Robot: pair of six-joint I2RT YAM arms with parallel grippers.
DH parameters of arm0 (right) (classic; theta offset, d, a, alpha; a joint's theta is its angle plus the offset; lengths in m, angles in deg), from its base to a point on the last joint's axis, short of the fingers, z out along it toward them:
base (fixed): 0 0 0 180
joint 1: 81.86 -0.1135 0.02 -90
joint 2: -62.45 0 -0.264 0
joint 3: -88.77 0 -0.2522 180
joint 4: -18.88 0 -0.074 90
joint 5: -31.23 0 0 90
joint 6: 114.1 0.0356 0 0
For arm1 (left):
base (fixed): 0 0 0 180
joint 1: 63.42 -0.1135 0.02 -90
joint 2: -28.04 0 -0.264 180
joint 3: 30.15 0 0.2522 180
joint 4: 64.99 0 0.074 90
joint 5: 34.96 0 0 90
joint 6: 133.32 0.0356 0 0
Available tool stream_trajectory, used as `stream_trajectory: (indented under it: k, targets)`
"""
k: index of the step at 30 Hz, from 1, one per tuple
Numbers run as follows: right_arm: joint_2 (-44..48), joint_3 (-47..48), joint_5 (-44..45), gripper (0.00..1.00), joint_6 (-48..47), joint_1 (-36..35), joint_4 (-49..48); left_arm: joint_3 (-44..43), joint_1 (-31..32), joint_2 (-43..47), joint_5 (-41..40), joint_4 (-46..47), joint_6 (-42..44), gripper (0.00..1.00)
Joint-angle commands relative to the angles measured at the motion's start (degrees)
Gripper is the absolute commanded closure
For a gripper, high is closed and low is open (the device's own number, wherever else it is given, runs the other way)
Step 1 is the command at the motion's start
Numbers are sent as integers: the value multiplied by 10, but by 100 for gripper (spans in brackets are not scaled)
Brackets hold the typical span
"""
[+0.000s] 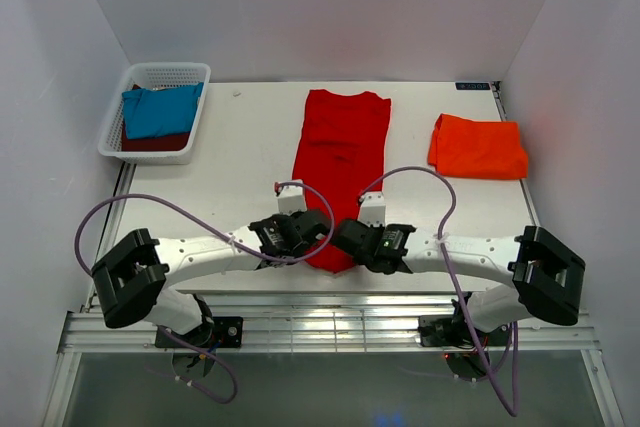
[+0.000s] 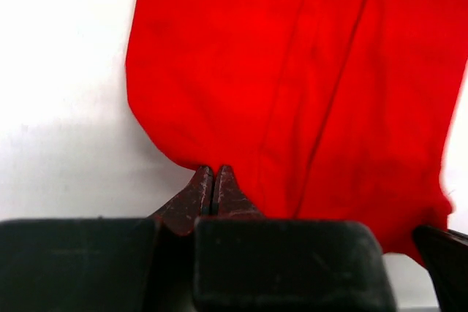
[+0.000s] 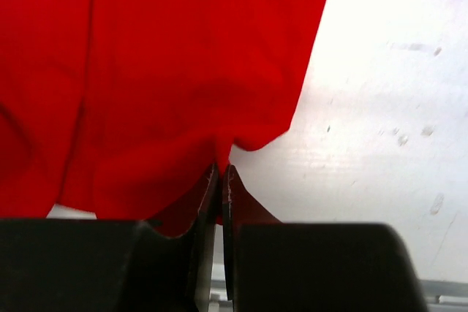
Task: Fold and stack the t-shirts
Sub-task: Fold the tshirt
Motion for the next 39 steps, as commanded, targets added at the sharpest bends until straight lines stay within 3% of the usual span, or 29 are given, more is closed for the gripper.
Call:
stream_trajectory:
  k: [1,8,15,28,39]
  targets:
    - [3,46,51,92,-70,39,4,-30,-40,7,-26,42,60,100]
    - [-20,89,25,92,-189,141,-67,-46,-111,-23,15,136,139,100]
    - [-107,155,-3,92,-272,207,-116,-94,-188,-95,87,233,208,100]
    - [-192,248,-39,92,-342,301,-134,-234,-280,-233,184,259,263,100]
    - [-249,289,-56,92,-367,336,-133,-272,-307,-292,208,280,267,100]
